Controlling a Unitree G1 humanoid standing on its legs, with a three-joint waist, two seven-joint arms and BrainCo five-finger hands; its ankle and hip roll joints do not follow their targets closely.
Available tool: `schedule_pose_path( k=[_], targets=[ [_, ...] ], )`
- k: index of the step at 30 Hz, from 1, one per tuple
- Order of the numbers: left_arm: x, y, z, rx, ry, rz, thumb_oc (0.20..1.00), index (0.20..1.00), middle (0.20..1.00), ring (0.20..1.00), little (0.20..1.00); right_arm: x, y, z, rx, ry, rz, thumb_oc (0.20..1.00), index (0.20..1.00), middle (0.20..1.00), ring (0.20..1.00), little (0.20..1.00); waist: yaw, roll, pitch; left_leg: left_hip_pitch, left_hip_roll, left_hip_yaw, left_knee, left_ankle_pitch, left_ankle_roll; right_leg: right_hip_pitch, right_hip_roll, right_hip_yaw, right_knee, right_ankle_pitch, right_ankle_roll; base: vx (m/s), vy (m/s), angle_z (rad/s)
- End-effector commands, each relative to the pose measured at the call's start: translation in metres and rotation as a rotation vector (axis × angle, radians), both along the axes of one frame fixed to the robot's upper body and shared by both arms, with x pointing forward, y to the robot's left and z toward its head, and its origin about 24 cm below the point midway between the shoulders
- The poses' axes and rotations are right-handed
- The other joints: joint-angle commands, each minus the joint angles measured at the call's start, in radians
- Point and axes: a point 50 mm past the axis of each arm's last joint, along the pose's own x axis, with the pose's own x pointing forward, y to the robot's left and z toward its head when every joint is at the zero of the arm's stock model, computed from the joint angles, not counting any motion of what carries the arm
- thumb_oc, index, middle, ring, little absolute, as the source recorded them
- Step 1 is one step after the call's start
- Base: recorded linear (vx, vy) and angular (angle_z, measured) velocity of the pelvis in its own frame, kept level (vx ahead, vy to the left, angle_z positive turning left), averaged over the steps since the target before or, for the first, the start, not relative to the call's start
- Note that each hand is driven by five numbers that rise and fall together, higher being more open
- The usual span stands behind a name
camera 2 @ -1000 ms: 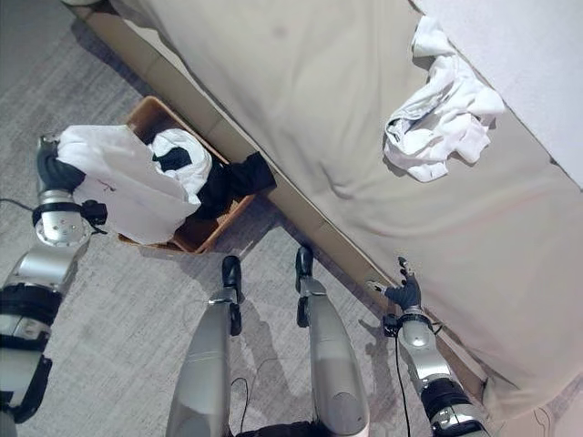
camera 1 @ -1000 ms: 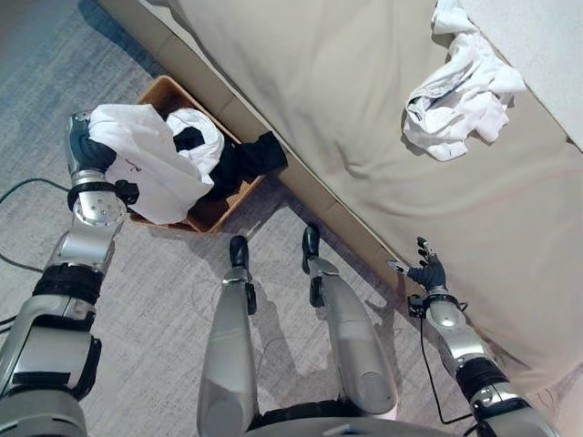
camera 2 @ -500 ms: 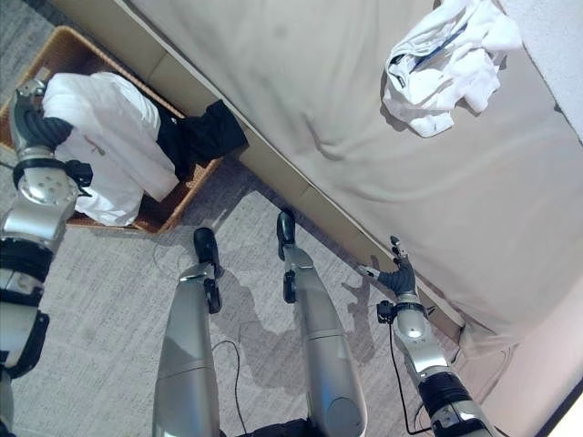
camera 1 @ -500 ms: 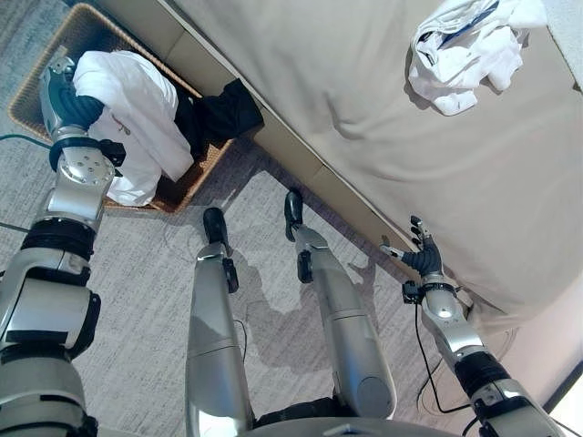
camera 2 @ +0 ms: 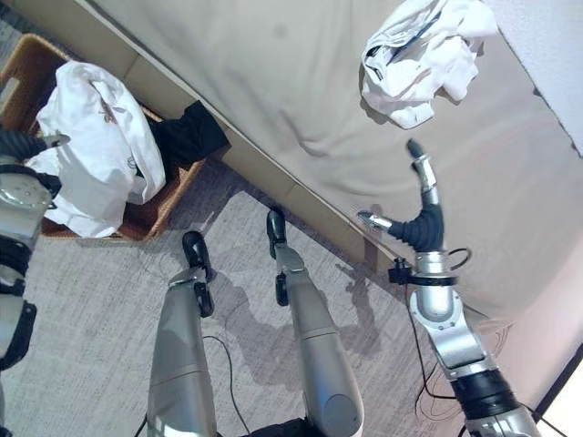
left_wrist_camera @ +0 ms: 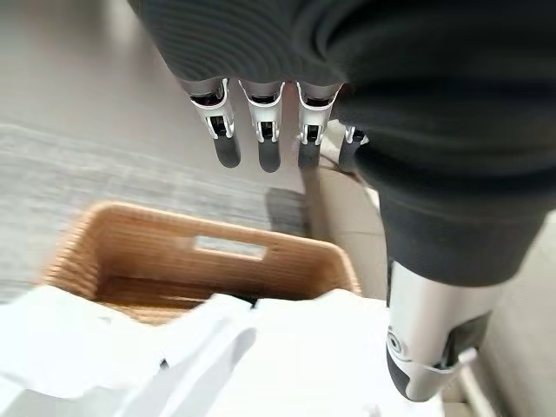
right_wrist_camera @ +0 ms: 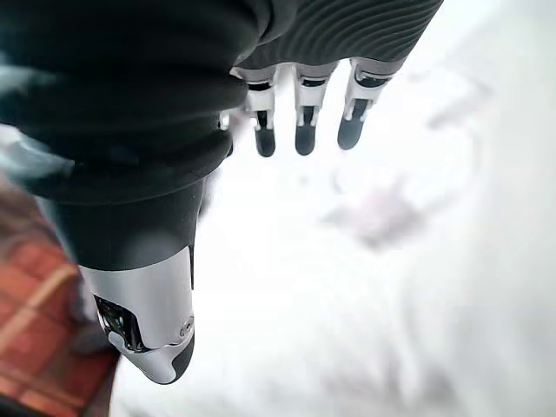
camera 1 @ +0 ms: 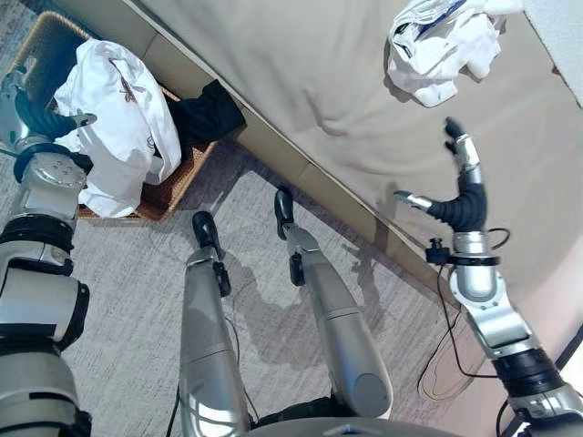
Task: Pick up clothes into the bucket
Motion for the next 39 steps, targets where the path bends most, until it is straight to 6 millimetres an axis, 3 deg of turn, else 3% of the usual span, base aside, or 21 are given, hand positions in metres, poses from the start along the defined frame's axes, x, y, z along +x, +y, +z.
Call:
schedule_pose_path(
  k=[1,2,3,7,8,9,11,12,15,17,18,20,21,22,23,25,26,27,30,33,39],
  targets=[
    [-0.017,0.019,0.032,0.099,-0.057,0.074,1.000,1.000,1.000,1.000,1.000,-0.012,-0.013,0.030,-0.011,-0.184,-0.083,1.000,1.000,1.000,1.000,1.000,0.051,-0.046,-0.005,0.076,-0.036,-0.022,0.036,-0.087,0.019,0.090,-0.081,0.000,-0.027,-0.049,0.100,-0.07,-0.037,0.04],
    [-0.017,0.017,0.030,0.097,-0.067,0.072,1.000,1.000,1.000,1.000,1.000,-0.013,-0.018,0.036,-0.012,-0.214,-0.113,1.000,1.000,1.000,1.000,1.000,0.054,-0.048,-0.005,0.058,-0.042,-0.013,0.027,-0.055,0.021,0.074,-0.091,-0.007,-0.035,-0.026,0.093,0.00,0.000,0.00],
    [-0.018,0.019,0.022,0.085,-0.048,0.073,1.000,1.000,1.000,1.000,1.000,-0.011,-0.021,0.041,-0.014,-0.236,-0.140,1.000,1.000,1.000,1.000,1.000,0.064,-0.037,-0.005,0.080,-0.042,-0.027,0.021,-0.079,0.017,0.090,-0.086,-0.004,-0.027,-0.051,0.098,0.00,0.000,0.00],
    [-0.032,0.025,-0.003,0.153,-0.010,0.107,1.000,1.000,1.000,1.000,1.000,0.001,-0.040,0.051,0.001,-0.253,-0.263,1.000,1.000,1.000,1.000,1.000,0.102,-0.014,-0.005,0.068,-0.057,-0.024,-0.022,-0.029,0.013,0.067,-0.108,-0.018,-0.029,-0.032,0.084,-0.02,-0.014,0.11],
    [-0.039,0.005,-0.014,0.214,-0.065,0.023,1.000,1.000,1.000,1.000,1.000,0.012,-0.063,0.047,-0.010,-0.179,-0.375,1.000,1.000,1.000,1.000,1.000,0.140,0.011,-0.005,0.066,-0.067,-0.029,-0.042,-0.020,0.010,0.057,-0.116,-0.025,-0.020,-0.037,0.080,0.00,-0.006,0.08],
    [-0.041,0.006,-0.016,0.209,-0.064,0.028,1.000,1.000,1.000,1.000,1.000,0.013,-0.063,0.048,-0.015,-0.180,-0.370,1.000,1.000,1.000,1.000,1.000,0.134,0.013,-0.005,0.067,-0.066,-0.029,-0.041,-0.021,0.010,0.058,-0.115,-0.025,-0.019,-0.037,0.080,0.00,-0.006,0.07],
    [-0.052,0.000,-0.036,0.209,-0.076,0.015,1.000,1.000,1.000,1.000,1.000,0.024,-0.077,0.050,0.009,-0.129,-0.425,1.000,1.000,1.000,1.000,1.000,0.154,0.029,-0.005,0.067,-0.069,-0.029,-0.054,-0.017,0.007,0.050,-0.121,-0.030,-0.009,-0.044,0.076,0.04,-0.010,0.17],
    [-0.055,0.004,-0.057,0.156,-0.038,0.029,1.000,1.000,1.000,1.000,1.000,0.030,-0.083,0.050,0.033,-0.108,-0.444,1.000,1.000,1.000,1.000,1.000,0.167,0.034,-0.005,0.090,-0.069,-0.038,-0.053,-0.042,0.003,0.066,-0.118,-0.024,0.006,-0.071,0.080,0.01,-0.011,0.14],
    [-0.056,-0.025,-0.089,0.041,-0.101,-0.086,1.000,1.000,1.000,1.000,1.000,0.048,-0.100,0.071,0.078,-0.088,-0.483,1.000,1.000,1.000,1.000,1.000,0.193,0.062,-0.005,0.067,-0.084,-0.033,-0.081,-0.001,0.003,0.031,-0.135,-0.033,0.024,-0.058,0.066,-0.01,-0.015,0.09],
    [-0.058,-0.048,-0.116,-0.121,-0.141,-0.193,1.000,1.000,1.000,1.000,1.000,0.059,-0.112,0.085,0.083,-0.066,-0.531,1.000,1.000,1.000,1.000,1.000,0.215,0.086,-0.005,0.085,-0.088,-0.046,-0.090,-0.016,-0.003,0.036,-0.134,-0.031,0.056,-0.092,0.066,0.05,-0.039,0.28],
    [-0.058,-0.060,-0.130,-0.211,-0.142,-0.242,1.000,1.000,1.000,1.000,1.000,0.064,-0.119,0.099,0.066,-0.068,-0.572,1.000,1.000,1.000,1.000,1.000,0.222,0.097,-0.005,0.066,-0.094,-0.040,-0.104,0.013,-0.002,0.014,-0.142,-0.039,0.056,-0.077,0.056,0.02,-0.034,0.26],
    [-0.060,-0.081,-0.149,-0.312,-0.127,-0.312,1.000,1.000,1.000,1.000,1.000,0.070,-0.122,0.114,0.054,-0.059,-0.583,1.000,1.000,1.000,1.000,1.000,0.230,0.110,-0.005,0.063,-0.098,-0.042,-0.110,0.015,-0.003,0.003,-0.145,-0.040,0.073,-0.086,0.053,0.00,-0.034,0.18],
    [-0.060,-0.081,-0.149,-0.313,-0.129,-0.311,1.000,1.000,1.000,1.000,1.000,0.071,-0.121,0.115,0.054,-0.061,-0.582,1.000,1.000,1.000,1.000,1.000,0.228,0.111,-0.005,0.061,-0.099,-0.042,-0.112,0.019,-0.003,0.001,-0.146,-0.040,0.072,-0.083,0.053,0.09,-0.078,0.14],
    [-0.065,-0.103,-0.171,-0.391,-0.072,-0.391,1.000,1.000,1.000,1.000,1.000,0.077,-0.131,0.125,0.044,-0.022,-0.634,1.000,1.000,1.000,1.000,1.000,0.248,0.129,-0.005,0.083,-0.099,-0.052,-0.116,-0.006,-0.010,0.013,-0.144,-0.037,0.097,-0.120,0.055,0.03,-0.071,0.10],
    [-0.065,-0.113,-0.175,-0.411,-0.051,-0.433,1.000,1.000,1.000,1.000,1.000,0.078,-0.135,0.133,0.046,-0.013,-0.647,1.000,1.000,1.000,1.000,1.000,0.252,0.134,-0.005,0.058,-0.100,-0.048,-0.131,0.030,-0.009,-0.014,-0.149,-0.045,0.090,-0.095,0.045,0.11,-0.116,0.18],
    [-0.070,-0.129,-0.191,-0.442,0.005,-0.485,1.000,1.000,1.000,1.000,1.000,0.082,-0.140,0.140,0.032,0.025,-0.681,1.000,1.000,1.000,1.000,1.000,0.260,0.149,-0.005,0.081,-0.099,-0.057,-0.144,0.010,-0.015,-0.006,-0.145,-0.040,0.108,-0.128,0.050,0.04,-0.088,0.15],
    [-0.070,-0.136,-0.196,-0.459,0.033,-0.518,1.000,1.000,1.000,1.000,1.000,0.082,-0.143,0.149,0.036,0.029,-0.690,1.000,1.000,1.000,1.000,1.000,0.263,0.154,-0.005,0.052,-0.101,-0.053,-0.160,0.050,-0.015,-0.034,-0.151,-0.051,0.102,-0.102,0.040,0.03,-0.086,0.10],
    [-0.076,-0.143,-0.208,-0.490,0.074,-0.535,1.000,1.000,1.000,1.000,1.000,0.083,-0.146,0.150,0.024,0.048,-0.708,1.000,1.000,1.000,1.000,1.000,0.269,0.164,-0.005,0.080,-0.099,-0.060,-0.166,0.023,-0.020,-0.017,-0.148,-0.044,0.120,-0.137,0.047,0.04,-0.082,0.08],
    [-0.088,-0.157,-0.232,-0.544,0.163,-0.557,1.000,1.000,1.000,1.000,1.000,0.083,-0.157,0.149,0.015,0.118,-0.755,1.000,1.000,1.000,1.000,1.000,0.281,0.185,-0.005,0.082,-0.096,-0.065,-0.210,0.049,-0.025,-0.039,-0.148,-0.047,0.136,-0.149,0.045,0.06,-0.083,0.07],
    [-0.100,-0.161,-0.252,-0.582,0.259,-0.556,1.000,1.000,1.000,1.000,1.000,0.084,-0.163,0.154,-0.048,0.204,-0.779,1.000,1.000,1.000,1.000,1.000,0.289,0.198,-0.005,0.083,-0.092,-0.070,-0.247,0.074,-0.034,-0.058,-0.152,-0.050,0.156,-0.161,0.043,0.03,-0.097,0.06],
    [-0.117,-0.175,-0.275,-0.737,0.330,-0.552,1.000,1.000,1.000,1.000,1.000,0.064,-0.197,0.154,0.060,0.328,-0.888,1.000,1.000,1.000,1.000,1.000,0.291,0.238,-0.005,0.099,-0.093,-0.078,-0.310,0.114,-0.046,-0.087,-0.161,-0.049,0.200,-0.188,0.032,0.02,-0.084,0.09]
  ],
)
